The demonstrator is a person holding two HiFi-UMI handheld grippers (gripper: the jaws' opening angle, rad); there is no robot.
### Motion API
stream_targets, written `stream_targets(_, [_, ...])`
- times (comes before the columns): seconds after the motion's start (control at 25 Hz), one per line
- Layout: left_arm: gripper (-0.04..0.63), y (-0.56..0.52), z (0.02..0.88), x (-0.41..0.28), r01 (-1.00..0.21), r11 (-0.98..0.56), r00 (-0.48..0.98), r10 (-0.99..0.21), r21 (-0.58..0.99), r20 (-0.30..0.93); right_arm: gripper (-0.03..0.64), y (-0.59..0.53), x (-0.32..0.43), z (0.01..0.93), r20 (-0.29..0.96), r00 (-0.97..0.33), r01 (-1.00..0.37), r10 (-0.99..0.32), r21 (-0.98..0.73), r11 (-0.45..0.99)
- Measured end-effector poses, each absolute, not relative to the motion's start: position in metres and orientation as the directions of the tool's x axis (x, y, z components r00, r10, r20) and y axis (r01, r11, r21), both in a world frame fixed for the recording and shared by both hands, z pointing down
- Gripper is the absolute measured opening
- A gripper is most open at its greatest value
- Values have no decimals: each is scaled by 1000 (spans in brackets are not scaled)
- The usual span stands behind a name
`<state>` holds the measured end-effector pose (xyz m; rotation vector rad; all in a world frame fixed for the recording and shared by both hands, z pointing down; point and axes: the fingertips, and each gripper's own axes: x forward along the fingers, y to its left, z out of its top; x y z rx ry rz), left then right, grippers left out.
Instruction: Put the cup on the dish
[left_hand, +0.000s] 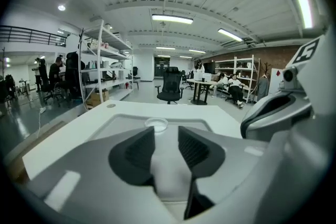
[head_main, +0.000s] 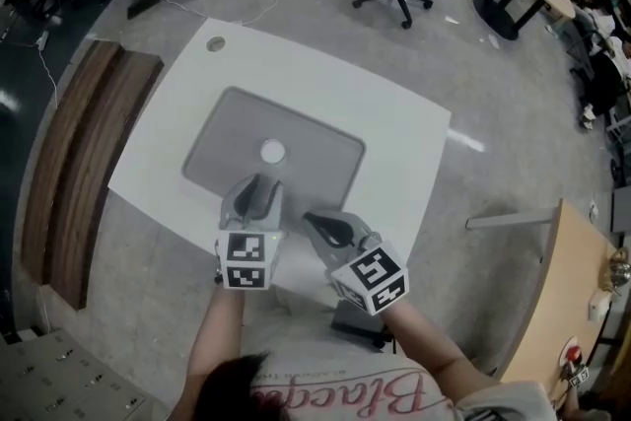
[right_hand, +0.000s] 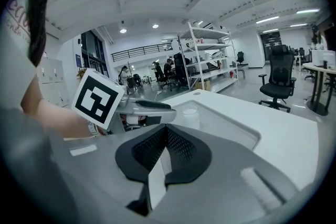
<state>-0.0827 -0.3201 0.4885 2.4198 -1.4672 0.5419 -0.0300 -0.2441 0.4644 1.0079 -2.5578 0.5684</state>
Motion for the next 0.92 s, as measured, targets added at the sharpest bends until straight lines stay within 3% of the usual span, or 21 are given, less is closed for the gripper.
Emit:
stream_targets(0.08, [1, -313, 475, -89, -899, -437, 407, -822, 16, 399, 2, -243, -31, 461, 431, -691, -706, -580, -232, 669])
stream_targets(0.32, [-2, -283, 451, -86, -838, -546, 504, -786, -17, 358, 2, -241, -33, 447, 395, -673, -726, -625, -188, 662])
stream_targets(0.6, [-1, -267, 425, -89, -830, -557, 522, -795, -31, 310, 0, -234, -25, 423, 364, -637, -753, -680, -105, 649])
stream_targets(0.92, [0, -262, 429, -83, -770, -636, 580, -730, -47, 362, 2, -227, -35, 410, 337, -625, -765, -705, -82, 639])
